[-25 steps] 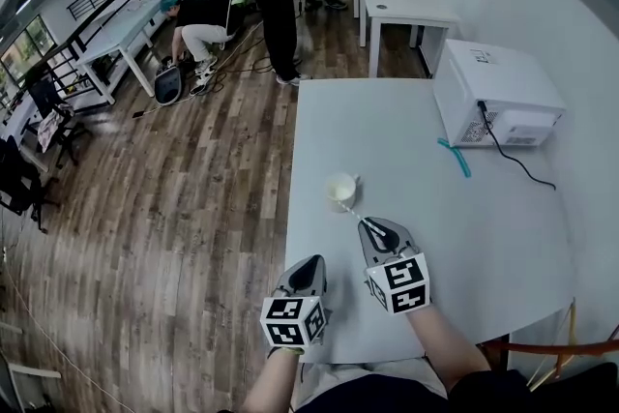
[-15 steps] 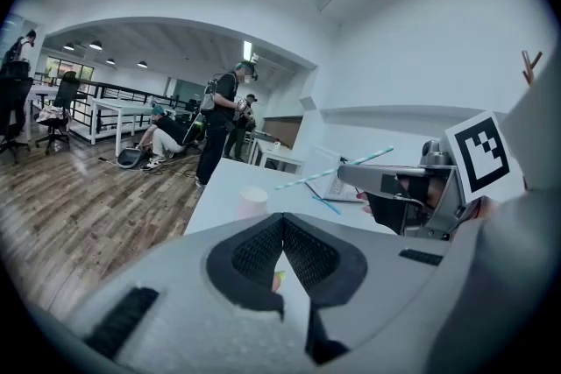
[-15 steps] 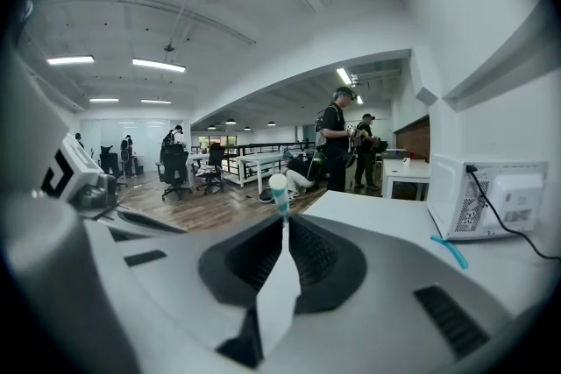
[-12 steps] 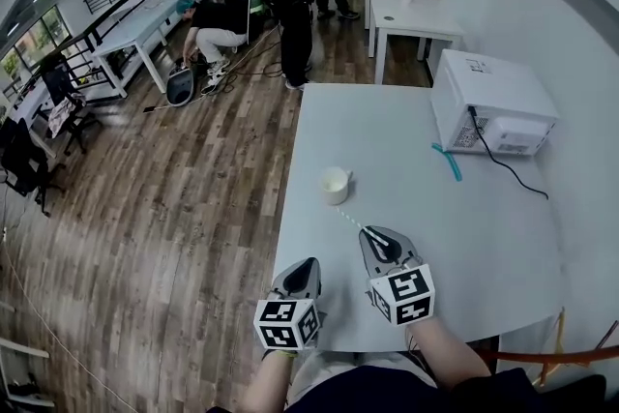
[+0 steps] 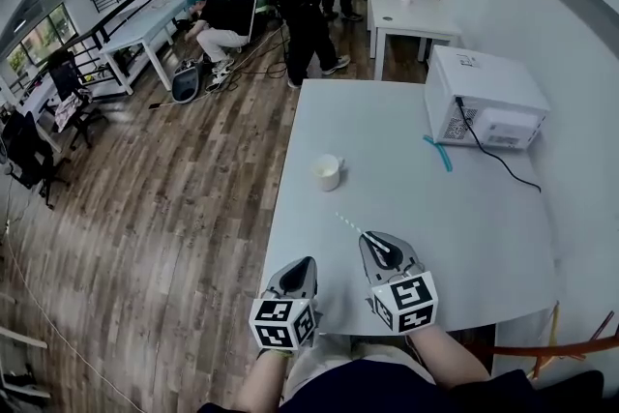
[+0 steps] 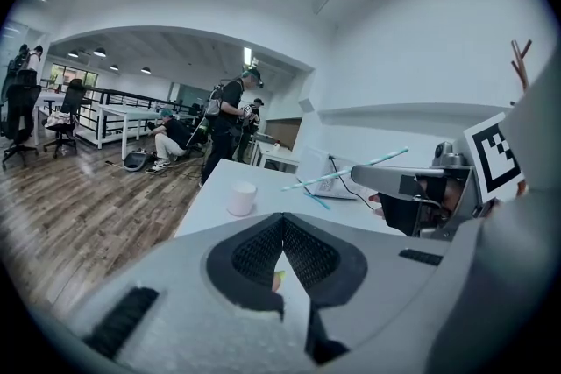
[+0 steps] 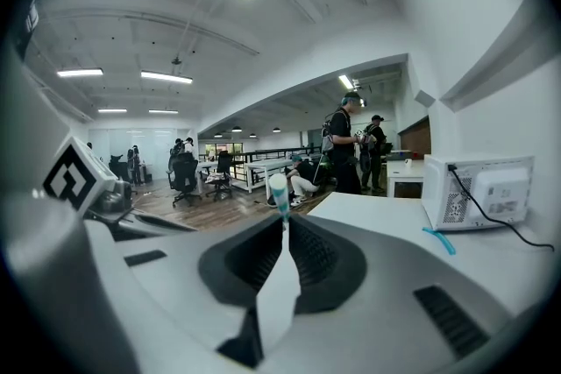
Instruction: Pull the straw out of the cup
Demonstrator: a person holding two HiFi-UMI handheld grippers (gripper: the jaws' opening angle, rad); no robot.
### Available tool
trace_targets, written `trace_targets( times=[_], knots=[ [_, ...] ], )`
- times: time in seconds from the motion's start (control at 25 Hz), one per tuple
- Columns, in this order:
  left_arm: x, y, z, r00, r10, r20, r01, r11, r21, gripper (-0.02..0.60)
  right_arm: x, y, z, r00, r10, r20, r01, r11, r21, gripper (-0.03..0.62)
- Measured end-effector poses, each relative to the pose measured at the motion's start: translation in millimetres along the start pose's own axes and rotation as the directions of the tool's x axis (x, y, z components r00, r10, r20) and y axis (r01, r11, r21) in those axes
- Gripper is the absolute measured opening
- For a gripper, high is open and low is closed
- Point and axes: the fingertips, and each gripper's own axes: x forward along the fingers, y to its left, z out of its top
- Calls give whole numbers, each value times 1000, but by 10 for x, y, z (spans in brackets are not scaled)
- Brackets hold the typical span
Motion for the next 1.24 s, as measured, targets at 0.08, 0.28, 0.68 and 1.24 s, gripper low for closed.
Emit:
trace_targets(
  times=[0.08, 0.28, 0.68, 1.24],
  knots=[
    [-43, -57, -18, 1000, -4, 2, 4, 1000, 8, 18, -84, 34, -23, 1000, 4, 2, -4, 1000, 2, 43],
    [-70, -154, -21, 1000, -12, 8, 12, 1000, 20, 18, -189, 49, -35, 1000, 9, 7, -10, 1000, 11, 41],
    [-99, -225, -3, 999, -29, 17, 28, 999, 23, 18, -254, 116, -44, 1000, 11, 10, -11, 1000, 14, 41],
    [-56, -165, -4, 1000, -18, 21, 18, 1000, 8, 18, -166, 125, -21, 1000, 25, 14, -25, 1000, 13, 41]
  ],
)
